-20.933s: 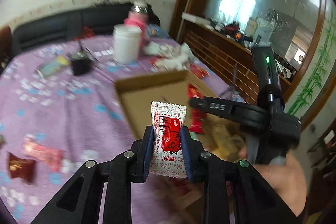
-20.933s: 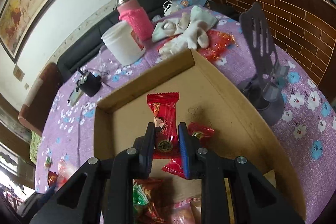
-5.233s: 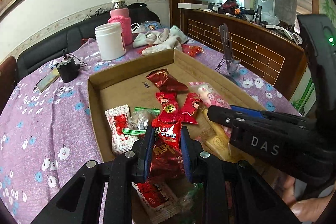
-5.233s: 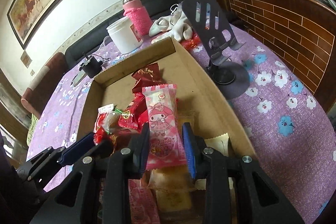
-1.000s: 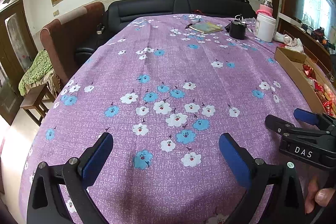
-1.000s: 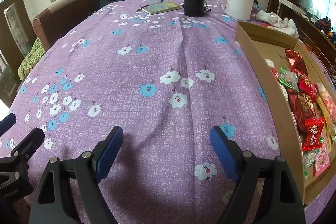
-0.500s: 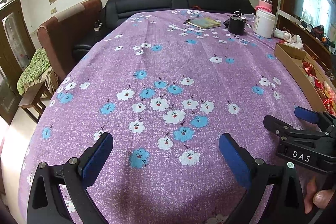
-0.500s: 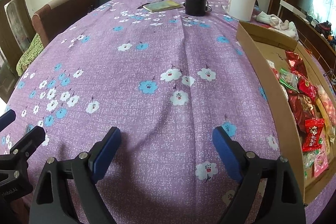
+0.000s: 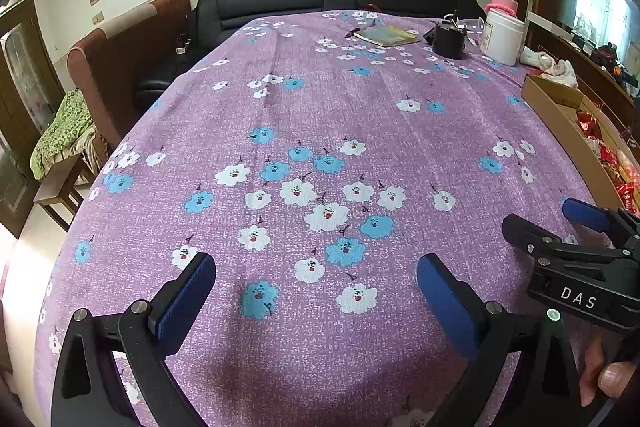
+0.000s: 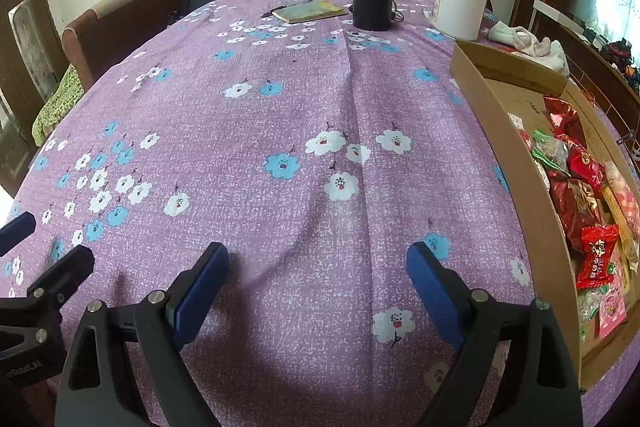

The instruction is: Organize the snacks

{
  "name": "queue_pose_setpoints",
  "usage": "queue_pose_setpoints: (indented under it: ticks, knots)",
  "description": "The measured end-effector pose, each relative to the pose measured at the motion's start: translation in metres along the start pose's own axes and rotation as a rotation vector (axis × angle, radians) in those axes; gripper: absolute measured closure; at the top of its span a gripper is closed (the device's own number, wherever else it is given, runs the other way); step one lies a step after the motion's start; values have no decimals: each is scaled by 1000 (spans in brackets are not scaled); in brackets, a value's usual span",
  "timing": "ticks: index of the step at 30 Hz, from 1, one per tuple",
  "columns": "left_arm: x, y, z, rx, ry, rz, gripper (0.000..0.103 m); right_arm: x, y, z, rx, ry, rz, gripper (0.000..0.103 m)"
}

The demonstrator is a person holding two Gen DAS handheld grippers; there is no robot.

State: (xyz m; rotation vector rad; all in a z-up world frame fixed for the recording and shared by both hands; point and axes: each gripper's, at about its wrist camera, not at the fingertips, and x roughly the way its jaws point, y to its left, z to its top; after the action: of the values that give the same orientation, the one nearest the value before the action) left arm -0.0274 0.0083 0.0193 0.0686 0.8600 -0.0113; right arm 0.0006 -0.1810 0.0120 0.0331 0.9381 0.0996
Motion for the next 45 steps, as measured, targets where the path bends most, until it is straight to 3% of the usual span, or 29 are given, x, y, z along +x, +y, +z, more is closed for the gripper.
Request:
queue_pose_setpoints:
  ticks: [3,6,9,14,21,28,35,45]
  knots:
    - [-4,-6,0,21,-17,-17,1,-10,-5,0,20,-39,-25,13]
    - [-18,-14,-3,48,-84,-22,1,-39,-9,0,10,-147,-88,13]
    - [-38,-25,-8,69,-167,-37,1,-70,-22,0,46,-231,-76,13]
    - [-63,-56,-16,134,-215,-84,1,-105,-50,-9,82,-275,-116,13]
    - [-94,-102,-29,227,-240,-175,1,-131,-98,-39,158,-280,-172,10]
    - [-113,-138,-42,313,-265,-197,1,-138,-125,-57,209,-272,-181,10]
    - [-124,-149,-49,343,-279,-192,1,-139,-121,-59,198,-277,-148,10]
    - [-127,-136,-44,298,-290,-186,1,-139,-104,-57,162,-272,-119,10]
